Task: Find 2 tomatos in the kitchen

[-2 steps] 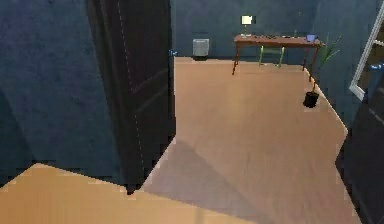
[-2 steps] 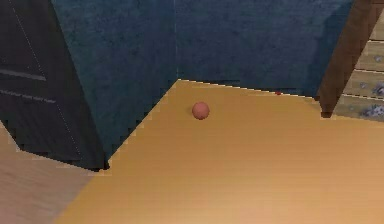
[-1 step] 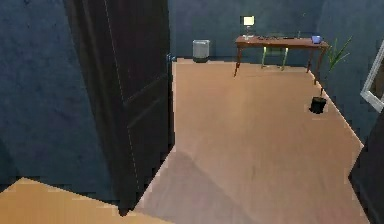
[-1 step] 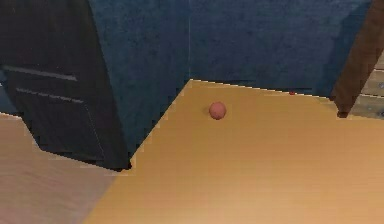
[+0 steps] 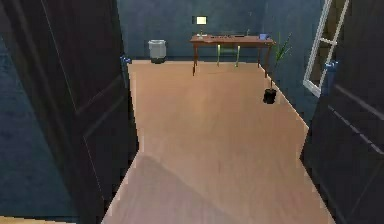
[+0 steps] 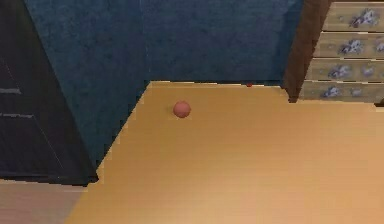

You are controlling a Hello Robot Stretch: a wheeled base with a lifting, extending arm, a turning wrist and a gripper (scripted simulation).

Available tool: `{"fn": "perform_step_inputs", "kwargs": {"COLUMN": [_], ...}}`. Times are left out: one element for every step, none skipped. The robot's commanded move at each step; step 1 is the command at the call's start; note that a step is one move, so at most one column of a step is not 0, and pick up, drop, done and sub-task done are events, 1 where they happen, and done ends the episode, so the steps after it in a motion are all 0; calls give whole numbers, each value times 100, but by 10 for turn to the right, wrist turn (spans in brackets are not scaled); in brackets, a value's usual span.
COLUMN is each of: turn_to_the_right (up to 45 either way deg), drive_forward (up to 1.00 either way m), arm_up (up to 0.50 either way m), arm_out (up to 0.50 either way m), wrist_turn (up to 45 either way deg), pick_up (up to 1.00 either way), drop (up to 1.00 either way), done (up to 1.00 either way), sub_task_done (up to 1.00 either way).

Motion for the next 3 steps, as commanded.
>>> {"fn": "perform_step_inputs", "kwargs": {"turn_to_the_right": [0,0,30], "drive_forward": [100,100,0], "arm_up": [0,0,0], "arm_out": [0,0,0], "wrist_turn": [0,0,0], "pick_up": [0,0,0], "drop": [0,0,0], "done": [0,0,0], "sub_task_done": [0,0,0]}}
